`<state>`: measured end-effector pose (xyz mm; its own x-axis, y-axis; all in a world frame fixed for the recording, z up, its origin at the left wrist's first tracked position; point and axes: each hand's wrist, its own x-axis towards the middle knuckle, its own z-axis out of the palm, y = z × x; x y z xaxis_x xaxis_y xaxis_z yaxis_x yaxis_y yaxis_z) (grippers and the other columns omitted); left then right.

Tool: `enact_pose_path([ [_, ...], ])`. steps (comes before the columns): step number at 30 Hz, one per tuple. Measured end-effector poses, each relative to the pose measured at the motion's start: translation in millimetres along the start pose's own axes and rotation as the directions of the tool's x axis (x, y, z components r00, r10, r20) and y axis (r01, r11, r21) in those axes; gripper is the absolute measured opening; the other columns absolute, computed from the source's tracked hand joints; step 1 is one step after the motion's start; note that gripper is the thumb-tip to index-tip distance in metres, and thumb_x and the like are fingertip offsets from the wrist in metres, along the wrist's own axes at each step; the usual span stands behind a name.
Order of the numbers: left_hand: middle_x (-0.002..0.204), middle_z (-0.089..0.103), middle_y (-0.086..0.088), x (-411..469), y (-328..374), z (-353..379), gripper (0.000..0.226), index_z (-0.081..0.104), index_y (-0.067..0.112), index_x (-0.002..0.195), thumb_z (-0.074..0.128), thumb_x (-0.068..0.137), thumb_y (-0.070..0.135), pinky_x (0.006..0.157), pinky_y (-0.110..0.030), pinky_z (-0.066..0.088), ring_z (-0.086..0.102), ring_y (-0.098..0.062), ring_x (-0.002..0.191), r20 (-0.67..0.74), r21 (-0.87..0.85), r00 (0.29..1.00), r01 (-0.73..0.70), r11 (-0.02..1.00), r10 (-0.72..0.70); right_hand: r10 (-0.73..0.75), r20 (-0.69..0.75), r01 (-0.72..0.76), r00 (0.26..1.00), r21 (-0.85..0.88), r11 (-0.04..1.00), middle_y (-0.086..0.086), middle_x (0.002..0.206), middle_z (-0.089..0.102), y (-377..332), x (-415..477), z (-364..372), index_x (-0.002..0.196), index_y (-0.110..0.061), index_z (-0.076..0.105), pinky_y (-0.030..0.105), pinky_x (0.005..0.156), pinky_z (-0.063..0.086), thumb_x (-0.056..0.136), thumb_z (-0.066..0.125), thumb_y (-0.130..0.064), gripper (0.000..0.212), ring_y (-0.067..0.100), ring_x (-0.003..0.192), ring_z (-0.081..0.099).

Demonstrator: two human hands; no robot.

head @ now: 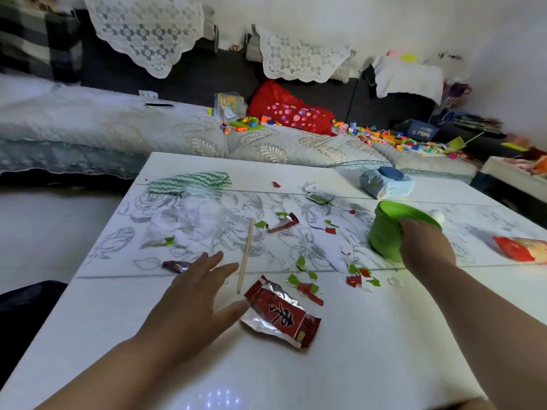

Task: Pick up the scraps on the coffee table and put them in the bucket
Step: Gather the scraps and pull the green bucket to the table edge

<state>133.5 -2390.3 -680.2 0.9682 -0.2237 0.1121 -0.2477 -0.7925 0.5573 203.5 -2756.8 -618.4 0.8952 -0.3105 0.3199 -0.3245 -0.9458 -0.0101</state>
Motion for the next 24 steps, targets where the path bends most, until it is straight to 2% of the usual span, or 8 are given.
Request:
enact_pose_path([
  [4,0.153,0.014,0.021,3,-1,-6,0.086,0.03,0.045,0.139,0.033,0.059,0.079,0.114,-0.027,0.015,0.005,-0.001,0.142,-0.007,-0.042,0.999,0.033,0.999,-0.034,-0.212,-0.165,0.228,0.963,0.081,0.97,0.023,0.114,0.064,-9,4,-3,0.122,-0.003,0.06,0.043,0.09,0.046,0.09,0.049,0.001,0.034,0.041,0.107,0.056],
  [8,0.152,0.018,0.022,5,-3,-7,0.07,0.034,0.046,0.137,0.045,0.071,0.07,0.112,-0.026,0.016,0.01,-0.002,0.142,-0.021,-0.097,0.999,0.034,0.995,-0.036,-0.441,-0.28,0.492,0.853,0.15,0.858,0.025,0.112,0.065,-49,2,-13,0.117,0.001,0.063,0.045,0.091,0.048,0.09,0.057,-0.002,0.028,0.042,0.108,0.058],
  [12,0.15,0.027,0.017,7,-9,-20,0.065,0.036,0.042,0.138,0.05,0.078,0.064,0.105,-0.021,0.02,0.023,-0.003,0.138,-0.106,-0.178,0.991,0.059,0.982,-0.079,-0.631,-0.393,0.73,0.669,0.186,0.658,0.024,0.106,0.068,-111,-16,-23,0.109,0.001,0.066,0.046,0.087,0.052,0.088,0.056,-0.007,0.024,0.04,0.105,0.064],
  [15,0.142,0.035,0.016,9,-23,-45,0.067,0.034,0.036,0.141,0.046,0.08,0.062,0.098,-0.022,0.025,0.039,-0.002,0.121,-0.23,-0.413,0.95,0.099,0.905,-0.209,-0.716,-0.46,0.849,0.524,0.213,0.484,0.02,0.102,0.07,-162,-39,-25,0.105,0.0,0.067,0.042,0.084,0.053,0.088,0.054,-0.01,0.024,0.037,0.103,0.066],
  [18,0.145,0.039,0.01,5,-47,-71,0.074,0.035,0.037,0.14,0.044,0.074,0.07,0.103,-0.025,0.026,0.036,-0.002,0.125,-0.286,-0.668,0.859,0.139,0.731,-0.425,-0.767,-0.481,0.905,0.425,0.259,0.338,0.017,0.105,0.07,-208,-61,-22,0.106,-0.003,0.066,0.042,0.086,0.054,0.079,0.066,0.005,0.028,0.036,0.11,0.063],
  [20,0.138,0.045,0.011,-3,-58,-82,0.068,0.041,0.044,0.132,0.046,0.071,0.075,0.096,-0.033,0.035,0.045,-0.011,0.122,-0.173,-0.868,0.814,0.14,0.476,-0.555,-0.801,-0.481,0.928,0.357,0.282,0.244,0.014,0.108,0.07,-234,-74,-20,0.105,-0.006,0.063,0.041,0.088,0.054,0.076,0.068,0.008,0.033,0.036,0.115,0.061],
  [22,0.124,0.057,0.012,-10,-64,-89,0.057,0.055,0.036,0.123,0.046,0.077,0.069,0.081,-0.034,0.046,0.058,-0.014,0.107,-0.065,-0.973,0.809,0.078,0.217,-0.584,-0.822,-0.481,0.939,0.305,0.293,0.177,0.013,0.112,0.069,-256,-86,-17,0.102,-0.007,0.063,0.039,0.09,0.052,0.078,0.066,0.008,0.028,0.035,0.12,0.058],
  [24,0.098,0.07,0.008,-16,-70,-95,0.048,0.065,0.026,0.108,0.047,0.081,0.062,0.062,-0.03,0.054,0.068,-0.013,0.076,-0.054,-0.992,0.795,0.026,0.123,-0.605,-0.839,-0.462,0.934,0.286,0.329,0.137,0.014,0.119,0.067,-272,-94,-15,0.102,-0.008,0.062,0.041,0.092,0.051,0.08,0.066,0.005,0.026,0.036,0.125,0.053],
])
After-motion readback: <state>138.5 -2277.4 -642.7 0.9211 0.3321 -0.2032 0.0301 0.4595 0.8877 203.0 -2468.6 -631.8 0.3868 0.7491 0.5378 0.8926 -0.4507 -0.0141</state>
